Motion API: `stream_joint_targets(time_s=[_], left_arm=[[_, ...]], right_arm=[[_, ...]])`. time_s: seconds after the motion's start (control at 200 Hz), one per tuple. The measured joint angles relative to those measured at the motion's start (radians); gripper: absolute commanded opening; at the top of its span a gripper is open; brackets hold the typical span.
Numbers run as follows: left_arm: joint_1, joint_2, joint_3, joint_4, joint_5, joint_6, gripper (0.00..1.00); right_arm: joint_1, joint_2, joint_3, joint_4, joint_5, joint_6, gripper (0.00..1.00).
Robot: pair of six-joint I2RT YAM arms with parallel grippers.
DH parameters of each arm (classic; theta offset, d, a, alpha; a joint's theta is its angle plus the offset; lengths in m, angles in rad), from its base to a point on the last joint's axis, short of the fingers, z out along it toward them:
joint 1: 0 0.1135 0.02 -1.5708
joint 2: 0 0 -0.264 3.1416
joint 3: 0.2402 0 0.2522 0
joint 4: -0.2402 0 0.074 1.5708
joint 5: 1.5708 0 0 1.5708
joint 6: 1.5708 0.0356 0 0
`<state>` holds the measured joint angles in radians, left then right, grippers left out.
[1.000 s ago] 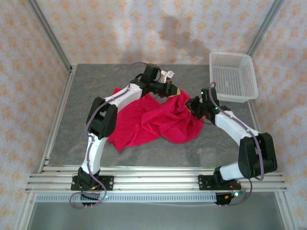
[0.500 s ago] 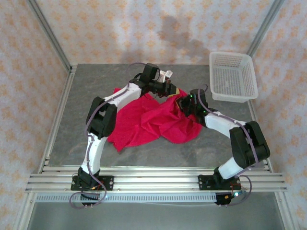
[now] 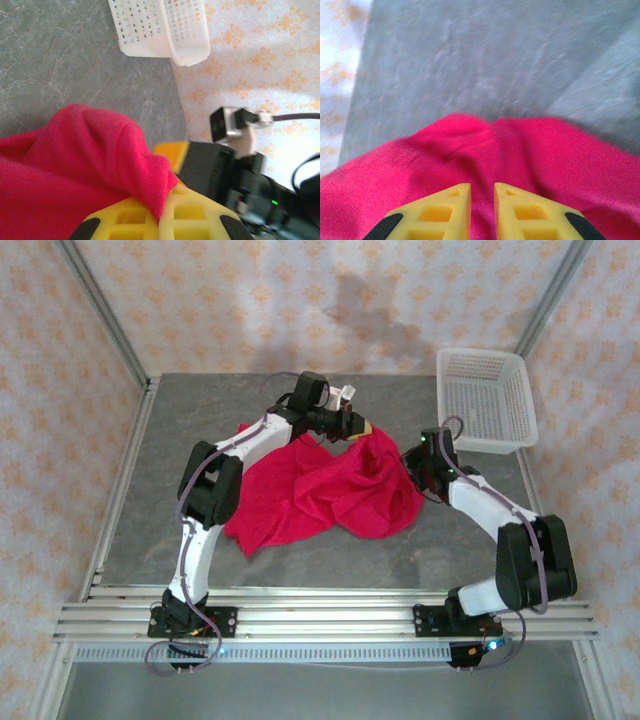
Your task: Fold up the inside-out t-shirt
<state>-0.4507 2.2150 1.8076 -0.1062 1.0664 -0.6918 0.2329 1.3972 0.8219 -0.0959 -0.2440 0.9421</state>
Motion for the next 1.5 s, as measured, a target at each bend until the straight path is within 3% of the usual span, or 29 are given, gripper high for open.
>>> stream_joint_targets(time_s=[0.16, 0.235, 0.485, 0.625, 0.711, 0.916, 1.276, 1.331, 1.461, 1.501], left_arm=[[0.001, 0.000, -0.009, 0.033, 0.000, -0.034, 0.00], [0.001, 0.000, -0.011, 0.046, 0.000, -0.049, 0.00], [0.001, 0.000, -0.031, 0.118, 0.000, -0.108, 0.00], [0.001, 0.000, -0.033, 0.119, -0.001, -0.113, 0.00], [0.001, 0.000, -0.034, 0.119, -0.001, -0.113, 0.00], [0.001, 0.000, -0.036, 0.119, -0.002, -0.113, 0.00], [0.001, 0.000, -0.040, 0.120, -0.005, -0.113, 0.00], [0.001, 0.000, -0.044, 0.119, -0.007, -0.113, 0.00], [0.006, 0.000, -0.049, 0.118, -0.008, -0.112, 0.00], [0.006, 0.000, -0.049, 0.118, -0.008, -0.112, 0.00]], right_arm=[[0.087, -0.117, -0.001, 0.042, -0.034, 0.004, 0.41], [0.109, -0.119, -0.024, 0.131, -0.053, 0.036, 0.44], [0.134, 0.112, -0.131, 0.459, -0.087, 0.194, 0.54], [0.159, 0.196, -0.135, 0.583, -0.084, 0.254, 0.55], [0.164, 0.209, -0.135, 0.629, -0.065, 0.280, 0.53], [0.164, 0.210, -0.135, 0.681, -0.003, 0.323, 0.37], [0.164, 0.275, -0.065, 0.689, 0.085, 0.326, 0.41], [0.164, 0.288, -0.053, 0.689, 0.090, 0.317, 0.32], [0.161, 0.302, -0.035, 0.690, 0.103, 0.300, 0.01], [0.157, 0.303, -0.031, 0.691, 0.108, 0.301, 0.00]])
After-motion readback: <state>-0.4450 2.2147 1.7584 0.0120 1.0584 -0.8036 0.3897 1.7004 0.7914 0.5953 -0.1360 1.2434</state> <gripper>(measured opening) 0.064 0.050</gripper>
